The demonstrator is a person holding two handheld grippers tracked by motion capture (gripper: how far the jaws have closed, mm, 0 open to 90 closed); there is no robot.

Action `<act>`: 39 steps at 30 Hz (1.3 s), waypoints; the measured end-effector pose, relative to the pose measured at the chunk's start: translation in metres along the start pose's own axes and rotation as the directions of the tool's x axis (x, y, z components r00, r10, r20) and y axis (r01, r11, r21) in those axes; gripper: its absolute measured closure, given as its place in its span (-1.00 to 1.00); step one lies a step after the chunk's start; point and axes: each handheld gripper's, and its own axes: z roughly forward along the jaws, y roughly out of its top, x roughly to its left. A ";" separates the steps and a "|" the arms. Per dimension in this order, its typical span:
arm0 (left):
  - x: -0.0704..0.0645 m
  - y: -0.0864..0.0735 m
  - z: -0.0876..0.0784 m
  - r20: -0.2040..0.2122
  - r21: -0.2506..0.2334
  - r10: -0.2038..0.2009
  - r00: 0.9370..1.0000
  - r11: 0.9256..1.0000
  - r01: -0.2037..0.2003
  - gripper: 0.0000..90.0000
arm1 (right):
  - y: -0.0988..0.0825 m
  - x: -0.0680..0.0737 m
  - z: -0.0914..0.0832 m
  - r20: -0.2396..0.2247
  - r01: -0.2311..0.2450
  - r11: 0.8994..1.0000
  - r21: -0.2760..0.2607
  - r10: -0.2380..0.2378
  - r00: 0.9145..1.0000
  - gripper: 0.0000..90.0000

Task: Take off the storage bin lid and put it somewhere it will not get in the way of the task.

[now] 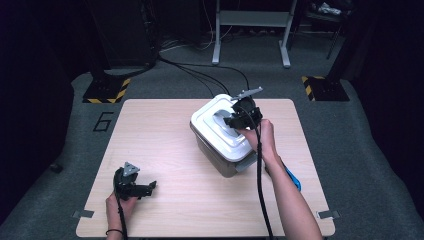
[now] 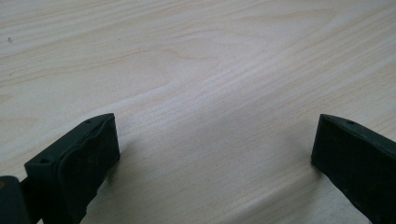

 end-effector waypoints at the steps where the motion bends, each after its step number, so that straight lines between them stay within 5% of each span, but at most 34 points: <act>1: 0.000 0.000 0.000 0.000 0.000 0.000 1.000 1.000 0.000 -0.98 | 0.001 -0.002 -0.003 0.003 -0.002 1.000 -0.009 0.002 1.000 0.48; 20: 0.000 0.000 0.000 0.000 0.000 0.000 1.000 1.000 0.000 -0.98 | 0.003 -0.027 -0.027 0.055 -0.053 0.996 -0.067 0.057 0.997 0.48; 39: 0.000 0.000 0.000 0.000 -0.001 0.000 1.000 1.000 0.000 -0.98 | 0.002 -0.078 -0.051 0.129 -0.114 0.985 -0.130 0.131 0.983 0.48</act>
